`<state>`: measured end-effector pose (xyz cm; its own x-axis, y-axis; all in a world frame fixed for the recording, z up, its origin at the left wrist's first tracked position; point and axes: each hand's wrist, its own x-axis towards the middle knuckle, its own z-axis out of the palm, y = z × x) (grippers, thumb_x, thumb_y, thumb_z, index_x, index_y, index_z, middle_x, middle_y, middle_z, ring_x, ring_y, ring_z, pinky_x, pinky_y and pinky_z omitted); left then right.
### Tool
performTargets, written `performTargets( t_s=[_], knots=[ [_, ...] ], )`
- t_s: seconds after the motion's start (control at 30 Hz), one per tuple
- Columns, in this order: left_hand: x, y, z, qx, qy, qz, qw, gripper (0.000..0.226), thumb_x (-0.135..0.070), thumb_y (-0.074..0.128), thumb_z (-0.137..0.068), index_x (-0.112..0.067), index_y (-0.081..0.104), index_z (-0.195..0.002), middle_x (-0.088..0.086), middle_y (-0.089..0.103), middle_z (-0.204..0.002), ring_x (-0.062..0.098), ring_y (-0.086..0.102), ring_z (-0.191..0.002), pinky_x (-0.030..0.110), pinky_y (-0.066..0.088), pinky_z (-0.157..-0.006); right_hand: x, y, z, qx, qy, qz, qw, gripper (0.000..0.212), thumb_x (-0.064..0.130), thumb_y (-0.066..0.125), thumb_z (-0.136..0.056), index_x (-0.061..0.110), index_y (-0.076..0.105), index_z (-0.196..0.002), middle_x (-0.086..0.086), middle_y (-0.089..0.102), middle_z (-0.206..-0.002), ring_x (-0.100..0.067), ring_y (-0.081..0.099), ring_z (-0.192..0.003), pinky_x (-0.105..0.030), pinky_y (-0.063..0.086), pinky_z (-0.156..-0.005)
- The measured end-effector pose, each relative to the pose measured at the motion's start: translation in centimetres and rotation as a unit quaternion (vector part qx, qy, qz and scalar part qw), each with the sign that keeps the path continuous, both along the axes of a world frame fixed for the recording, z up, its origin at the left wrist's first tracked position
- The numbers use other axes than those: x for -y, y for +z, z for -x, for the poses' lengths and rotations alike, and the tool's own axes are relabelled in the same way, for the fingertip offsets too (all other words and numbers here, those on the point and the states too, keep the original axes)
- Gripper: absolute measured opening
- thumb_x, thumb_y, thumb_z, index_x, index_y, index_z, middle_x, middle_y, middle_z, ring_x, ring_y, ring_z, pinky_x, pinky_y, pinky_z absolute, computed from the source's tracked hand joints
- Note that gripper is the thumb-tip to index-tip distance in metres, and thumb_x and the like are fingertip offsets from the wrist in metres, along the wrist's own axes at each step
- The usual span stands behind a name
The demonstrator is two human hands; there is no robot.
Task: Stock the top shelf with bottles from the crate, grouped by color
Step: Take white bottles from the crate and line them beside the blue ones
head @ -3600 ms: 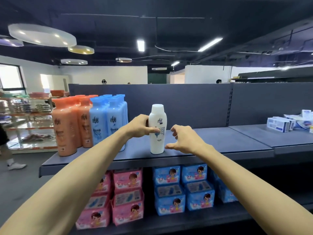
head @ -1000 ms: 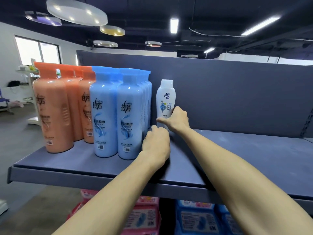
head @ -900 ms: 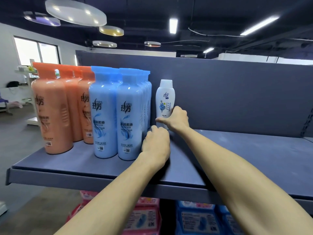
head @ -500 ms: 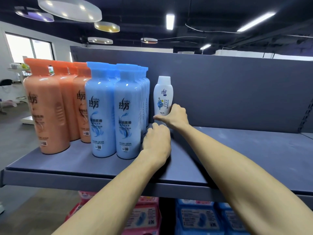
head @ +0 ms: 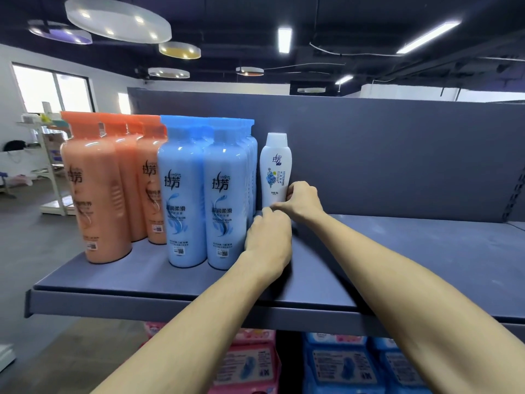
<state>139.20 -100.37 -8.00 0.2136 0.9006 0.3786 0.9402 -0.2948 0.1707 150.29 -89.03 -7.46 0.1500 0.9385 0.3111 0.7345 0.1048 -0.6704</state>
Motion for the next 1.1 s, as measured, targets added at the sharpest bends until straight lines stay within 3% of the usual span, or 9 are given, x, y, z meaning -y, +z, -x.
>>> performTargets(
  t_s=[0.2,0.27,0.33,0.43,0.7,0.8,1.1],
  knots=[
    [0.0,-0.1,0.0,-0.015,-0.005,0.009,1.0,0.038,0.002,0.04,-0.092,-0.002,0.045,-0.129,0.019,0.045,-0.13,0.034,0.052,-0.115,0.036,0.042,-0.094,0.5,0.1,0.5,0.007,-0.013,0.008,1.0,0.038,0.03,0.083,-0.066,0.003,0.059,-0.08,-0.01,0.061,-0.081,-0.024,0.053,-0.071,-0.028,0.039,-0.053],
    [0.0,-0.2,-0.1,-0.024,-0.002,0.007,1.0,0.04,0.002,0.04,-0.092,0.0,0.043,-0.132,0.019,0.045,-0.131,0.034,0.052,-0.116,0.037,0.042,-0.094,1.3,0.1,0.1,0.023,-0.018,0.006,1.0,0.04,0.031,0.084,-0.067,0.003,0.057,-0.075,-0.01,0.06,-0.075,-0.027,0.052,-0.07,-0.03,0.043,-0.053],
    [0.0,-0.1,-0.1,-0.025,-0.002,0.004,1.0,0.041,0.002,0.04,-0.092,0.001,0.043,-0.132,0.019,0.045,-0.13,0.034,0.052,-0.116,0.037,0.043,-0.094,2.1,0.3,-0.8,0.049,-0.016,-0.006,0.999,0.046,0.034,0.085,-0.069,-0.002,0.062,-0.087,-0.012,0.067,-0.086,-0.031,0.06,-0.083,-0.037,0.055,-0.068],
    [0.3,0.3,-0.4,-0.019,-0.003,0.002,1.0,0.034,0.004,0.039,-0.091,0.0,0.047,-0.123,0.019,0.047,-0.126,0.036,0.053,-0.113,0.038,0.044,-0.089,3.6,0.9,-2.5,0.074,-0.012,-0.011,0.997,0.055,0.042,0.084,-0.071,0.011,0.062,-0.11,-0.005,0.065,-0.107,-0.025,0.059,-0.101,-0.04,0.054,-0.085],
    [2.8,1.3,-1.7,-0.035,-0.014,-0.02,0.999,0.018,0.0,0.044,-0.089,-0.008,0.049,-0.104,0.012,0.052,-0.114,0.031,0.056,-0.095,0.033,0.034,-0.066,8.4,2.5,-5.4,0.115,-0.024,-0.029,0.993,0.055,0.042,0.081,-0.075,0.015,0.058,-0.116,-0.006,0.062,-0.114,-0.024,0.058,-0.102,-0.036,0.052,-0.082],
    [4.1,1.8,-2.4,-0.042,-0.007,-0.046,0.998,0.014,-0.007,0.049,-0.09,-0.017,0.039,-0.091,0.007,0.053,-0.109,0.024,0.042,-0.078,0.032,0.031,-0.061,10.7,3.4,-6.4,0.13,-0.031,-0.039,0.99,0.057,0.043,0.081,-0.076,0.015,0.058,-0.12,-0.006,0.061,-0.118,-0.024,0.06,-0.101,-0.038,0.053,-0.086],
    [9.5,4.3,-5.6,-0.043,-0.056,-0.095,0.993,0.012,-0.019,0.056,-0.087,-0.016,0.047,-0.096,0.006,0.055,-0.107,0.026,0.055,-0.096,0.033,0.031,-0.064,19.7,6.3,-10.0,0.192,-0.071,-0.047,0.978,0.054,0.048,0.077,-0.078,0.017,0.057,-0.118,-0.004,0.063,-0.115,-0.024,0.061,-0.099,-0.041,0.054,-0.086]
  ],
)
